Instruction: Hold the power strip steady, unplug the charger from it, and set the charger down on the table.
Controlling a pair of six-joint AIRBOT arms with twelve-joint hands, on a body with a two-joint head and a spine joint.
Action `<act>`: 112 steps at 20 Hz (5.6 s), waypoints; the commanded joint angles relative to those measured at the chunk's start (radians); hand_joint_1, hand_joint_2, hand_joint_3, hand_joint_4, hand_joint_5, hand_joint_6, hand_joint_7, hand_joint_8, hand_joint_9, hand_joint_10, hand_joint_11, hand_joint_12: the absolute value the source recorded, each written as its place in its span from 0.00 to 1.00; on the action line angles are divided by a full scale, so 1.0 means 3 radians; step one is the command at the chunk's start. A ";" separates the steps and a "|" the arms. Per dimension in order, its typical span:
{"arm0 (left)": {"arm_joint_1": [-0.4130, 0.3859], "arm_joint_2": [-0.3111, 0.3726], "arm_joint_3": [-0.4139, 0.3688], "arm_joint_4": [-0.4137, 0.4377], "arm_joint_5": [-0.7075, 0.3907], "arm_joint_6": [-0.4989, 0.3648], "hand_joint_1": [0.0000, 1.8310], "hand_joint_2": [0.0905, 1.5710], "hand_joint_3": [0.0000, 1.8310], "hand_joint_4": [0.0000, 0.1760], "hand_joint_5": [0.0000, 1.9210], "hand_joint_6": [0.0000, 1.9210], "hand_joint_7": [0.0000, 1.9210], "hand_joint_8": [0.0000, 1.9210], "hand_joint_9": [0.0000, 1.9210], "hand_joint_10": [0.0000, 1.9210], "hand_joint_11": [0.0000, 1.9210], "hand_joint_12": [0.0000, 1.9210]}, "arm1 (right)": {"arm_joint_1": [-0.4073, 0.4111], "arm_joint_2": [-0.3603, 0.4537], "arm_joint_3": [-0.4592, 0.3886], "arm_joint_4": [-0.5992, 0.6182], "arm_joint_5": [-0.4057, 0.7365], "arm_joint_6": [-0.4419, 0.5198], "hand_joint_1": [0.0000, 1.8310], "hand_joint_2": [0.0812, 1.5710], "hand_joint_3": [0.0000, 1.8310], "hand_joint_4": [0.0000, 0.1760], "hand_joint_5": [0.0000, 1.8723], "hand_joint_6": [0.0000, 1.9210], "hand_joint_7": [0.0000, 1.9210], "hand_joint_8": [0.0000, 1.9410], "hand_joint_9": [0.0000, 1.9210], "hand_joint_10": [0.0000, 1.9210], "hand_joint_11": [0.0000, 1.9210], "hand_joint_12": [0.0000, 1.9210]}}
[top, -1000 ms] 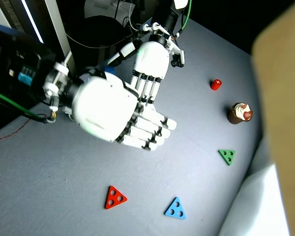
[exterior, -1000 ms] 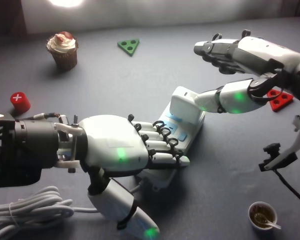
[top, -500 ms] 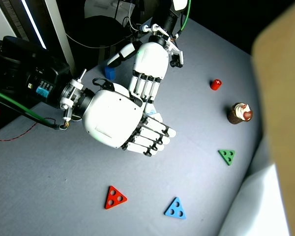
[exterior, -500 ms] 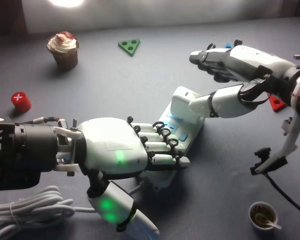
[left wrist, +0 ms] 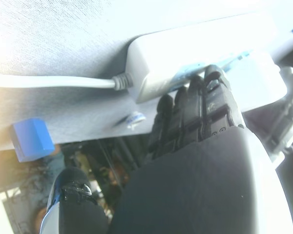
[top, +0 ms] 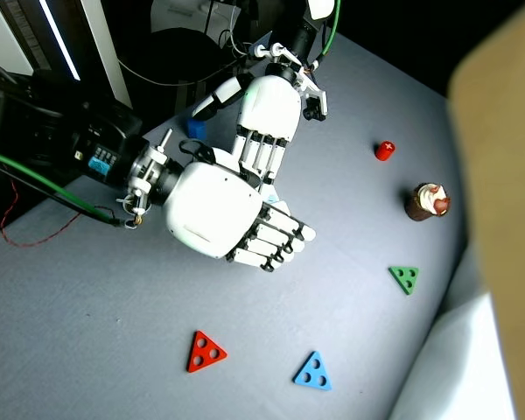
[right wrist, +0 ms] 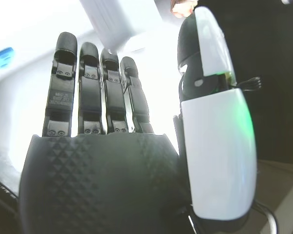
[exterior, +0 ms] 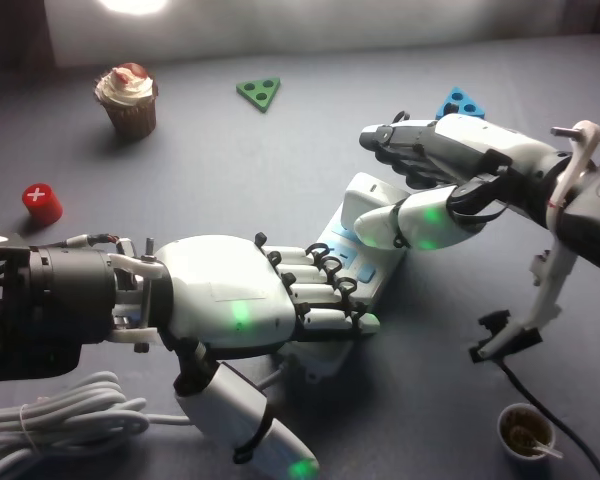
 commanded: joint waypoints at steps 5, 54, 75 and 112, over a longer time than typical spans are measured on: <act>0.0001 -0.0042 -0.0006 0.0075 -0.0154 -0.0116 0.00 0.56 0.00 0.00 0.03 0.00 0.04 0.00 0.04 0.00 0.03 0.02 | -0.0020 -0.0084 0.0139 -0.0086 0.0242 0.0041 0.57 0.67 0.00 0.00 0.14 0.00 0.14 0.00 0.15 0.00 0.14 0.12; -0.0003 -0.0065 0.0020 0.0234 -0.0130 -0.0269 0.00 0.57 0.00 0.00 0.02 0.00 0.03 0.00 0.02 0.00 0.01 0.01 | 0.0083 -0.0111 0.0299 -0.0510 0.0490 0.0181 0.76 0.66 0.00 0.00 0.54 0.49 0.59 0.29 0.54 0.53 0.49 0.40; -0.0014 -0.0262 0.0142 0.0865 -0.0194 -0.0931 0.00 0.57 0.00 0.00 0.02 0.00 0.03 0.00 0.02 0.00 0.01 0.01 | 0.0170 -0.0029 0.0308 -0.0926 0.0553 0.0250 0.76 0.66 0.00 0.00 0.54 0.50 0.59 0.29 0.54 0.53 0.50 0.39; -0.0104 -0.0160 0.0117 0.0813 -0.0234 -0.0930 0.00 0.56 0.00 0.00 0.03 0.00 0.04 0.00 0.03 0.00 0.03 0.01 | -0.0670 0.0767 -0.0145 -0.4002 0.0595 -0.0288 0.75 0.69 0.00 0.00 0.46 0.60 0.53 0.41 0.52 0.56 0.52 0.28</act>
